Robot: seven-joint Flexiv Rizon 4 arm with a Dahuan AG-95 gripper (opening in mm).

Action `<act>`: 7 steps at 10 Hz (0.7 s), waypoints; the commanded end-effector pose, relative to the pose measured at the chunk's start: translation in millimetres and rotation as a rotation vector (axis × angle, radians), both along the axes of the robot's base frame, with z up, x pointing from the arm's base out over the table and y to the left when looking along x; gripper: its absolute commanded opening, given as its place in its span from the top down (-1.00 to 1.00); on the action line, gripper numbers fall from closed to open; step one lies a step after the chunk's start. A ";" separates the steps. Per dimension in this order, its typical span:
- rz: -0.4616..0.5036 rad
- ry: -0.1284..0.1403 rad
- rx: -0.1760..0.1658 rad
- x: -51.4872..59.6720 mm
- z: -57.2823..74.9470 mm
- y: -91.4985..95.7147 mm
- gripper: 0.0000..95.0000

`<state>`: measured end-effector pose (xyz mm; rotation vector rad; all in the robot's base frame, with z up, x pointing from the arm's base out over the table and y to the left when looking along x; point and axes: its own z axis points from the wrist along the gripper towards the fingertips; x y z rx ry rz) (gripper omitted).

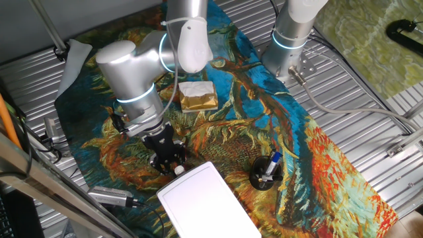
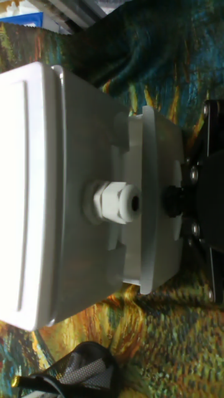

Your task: Grasp the handle and open the drawer

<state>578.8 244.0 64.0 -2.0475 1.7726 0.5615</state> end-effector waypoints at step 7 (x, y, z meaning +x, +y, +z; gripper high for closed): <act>0.016 -0.009 -0.003 1.1 -0.8 -9.6 1.00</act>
